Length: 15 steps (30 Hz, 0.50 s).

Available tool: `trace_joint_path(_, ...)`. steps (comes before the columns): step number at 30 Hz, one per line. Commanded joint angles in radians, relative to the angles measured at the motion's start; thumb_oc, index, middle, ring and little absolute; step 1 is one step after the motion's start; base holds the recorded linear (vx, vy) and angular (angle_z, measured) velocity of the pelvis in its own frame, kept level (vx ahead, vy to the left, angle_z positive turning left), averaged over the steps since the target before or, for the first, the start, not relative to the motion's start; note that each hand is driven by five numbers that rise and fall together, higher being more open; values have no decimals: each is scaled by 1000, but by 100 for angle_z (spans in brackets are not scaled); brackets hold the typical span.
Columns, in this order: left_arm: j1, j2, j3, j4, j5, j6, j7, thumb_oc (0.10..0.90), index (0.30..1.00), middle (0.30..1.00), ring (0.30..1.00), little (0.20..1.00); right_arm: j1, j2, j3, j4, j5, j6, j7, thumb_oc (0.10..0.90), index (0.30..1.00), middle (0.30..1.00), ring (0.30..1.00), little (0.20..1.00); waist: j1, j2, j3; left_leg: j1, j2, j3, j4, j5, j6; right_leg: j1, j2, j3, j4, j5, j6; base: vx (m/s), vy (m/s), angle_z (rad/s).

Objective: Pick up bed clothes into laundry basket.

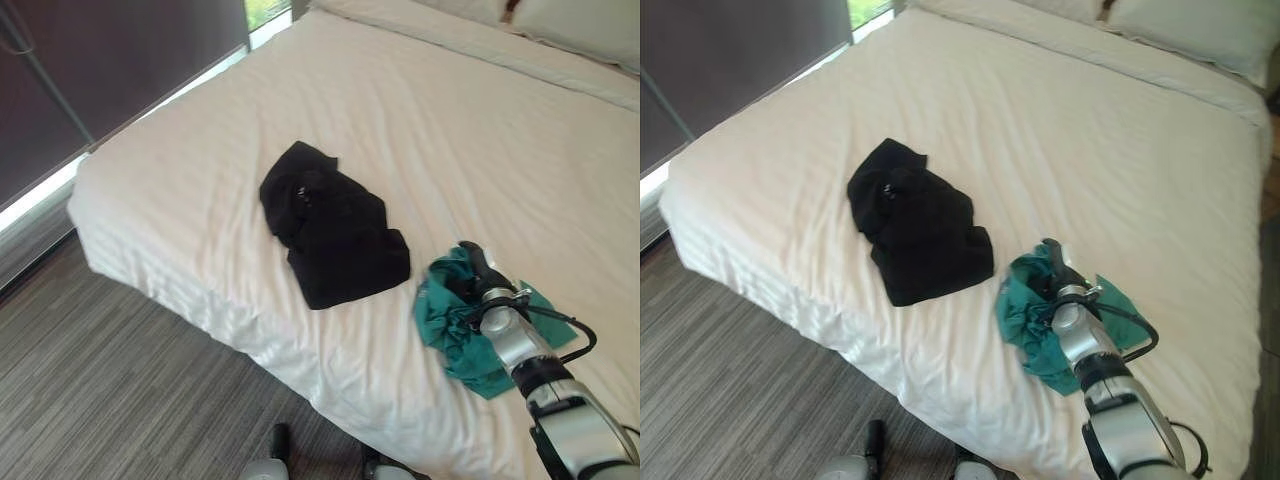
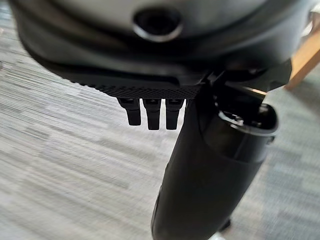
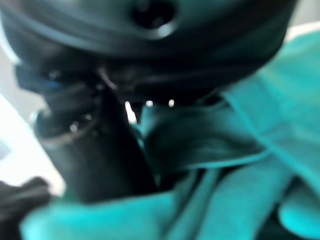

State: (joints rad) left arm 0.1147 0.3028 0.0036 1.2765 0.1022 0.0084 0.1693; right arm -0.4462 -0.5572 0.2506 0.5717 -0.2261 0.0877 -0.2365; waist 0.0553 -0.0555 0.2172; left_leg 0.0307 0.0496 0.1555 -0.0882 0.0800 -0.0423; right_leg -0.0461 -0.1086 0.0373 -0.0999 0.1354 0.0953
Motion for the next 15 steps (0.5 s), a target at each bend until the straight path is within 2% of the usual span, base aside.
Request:
trace_joint_path(1, -30, 14, -17, 59, 65, 16, 25, 800, 900, 900, 900, 900, -37, -111, -50, -72, -69, -49, -63, 800, 900, 900, 900, 900, -37, 34, -50, -24, 76, -101, 1, -64, -77, 55, -53, -32, 13, -110, 63, 11, 0, -13)
trace_joint_path(4, -32, 7, -22, 26, 76, 14, 15, 800, 900, 900, 900, 900, 70, -104, -111, -237, -92, -61, -49, 800, 900, 900, 900, 900, -55, 39, -50, -10, 80, -91, 1, -73, -74, 58, -57, -19, 13, -113, 63, 7, -5, -20)
trace_joint_path(6, -36, 8, -31, 12, 78, 11, 10, 800, 900, 900, 900, 900, 98, -87, -112, -256, -90, -69, -40, 800, 900, 900, 900, 900, -59, 42, -48, -6, 82, -86, 1, -75, -74, 59, -57, -14, 13, -113, 62, -4, -7, -29)
trace_joint_path(10, -43, 14, -46, -8, 88, 9, 3, 800, 900, 900, 900, 900, 115, -60, -97, -213, -82, -69, -31, 800, 900, 900, 900, 900, -61, 46, -47, 0, 83, -80, 1, -78, -73, 61, -60, -11, 13, -113, 62, 1, -4, -16)
trace_joint_path(15, -59, 25, -67, -12, 100, 10, 5, 800, 900, 900, 900, 900, 72, -3, -17, -60, -63, -73, -12, 800, 900, 900, 900, 900, -51, 51, -43, 4, 84, -79, 1, -76, -75, 64, -62, -14, 13, -114, 61, 0, 0, 0)
